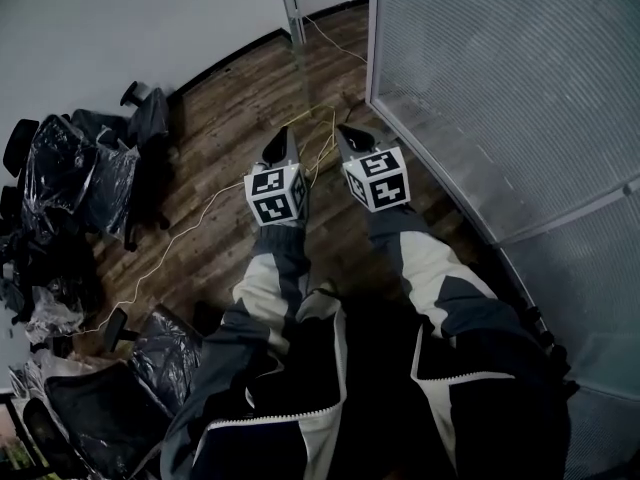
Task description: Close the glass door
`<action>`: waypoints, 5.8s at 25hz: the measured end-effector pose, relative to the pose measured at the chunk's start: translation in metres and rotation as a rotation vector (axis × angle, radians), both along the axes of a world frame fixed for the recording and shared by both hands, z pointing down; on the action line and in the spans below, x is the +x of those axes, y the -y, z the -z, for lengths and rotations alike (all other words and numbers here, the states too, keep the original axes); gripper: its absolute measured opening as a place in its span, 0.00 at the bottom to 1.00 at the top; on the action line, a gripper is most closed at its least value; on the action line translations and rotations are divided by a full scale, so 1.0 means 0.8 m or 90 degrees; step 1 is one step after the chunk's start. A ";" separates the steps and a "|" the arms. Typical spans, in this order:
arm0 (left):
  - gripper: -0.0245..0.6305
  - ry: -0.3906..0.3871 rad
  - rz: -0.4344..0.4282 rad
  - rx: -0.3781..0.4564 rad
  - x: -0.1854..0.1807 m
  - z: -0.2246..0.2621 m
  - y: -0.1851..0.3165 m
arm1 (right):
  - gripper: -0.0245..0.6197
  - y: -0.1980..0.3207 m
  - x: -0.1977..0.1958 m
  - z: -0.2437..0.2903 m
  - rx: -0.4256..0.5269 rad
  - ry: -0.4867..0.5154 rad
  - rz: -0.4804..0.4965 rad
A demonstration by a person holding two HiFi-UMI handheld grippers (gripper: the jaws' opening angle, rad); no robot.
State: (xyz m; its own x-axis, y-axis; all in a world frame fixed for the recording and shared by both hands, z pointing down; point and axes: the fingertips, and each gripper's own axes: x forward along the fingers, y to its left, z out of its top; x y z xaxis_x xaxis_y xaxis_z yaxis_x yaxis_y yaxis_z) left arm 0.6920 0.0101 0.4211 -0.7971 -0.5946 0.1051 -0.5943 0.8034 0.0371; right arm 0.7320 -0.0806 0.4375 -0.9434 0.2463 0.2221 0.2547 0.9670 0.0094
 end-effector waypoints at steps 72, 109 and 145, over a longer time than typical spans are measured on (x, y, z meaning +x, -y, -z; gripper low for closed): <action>0.04 -0.045 0.178 -0.013 -0.743 -0.048 -0.242 | 0.05 -0.244 -0.807 -0.042 0.047 -0.014 0.224; 0.04 -0.057 0.079 -0.040 -1.275 -0.041 -0.169 | 0.05 -0.140 -1.347 -0.051 -0.003 -0.037 0.106; 0.04 -0.058 -0.891 -0.034 -1.135 -0.041 0.266 | 0.05 0.150 -1.070 0.003 0.112 -0.095 -0.757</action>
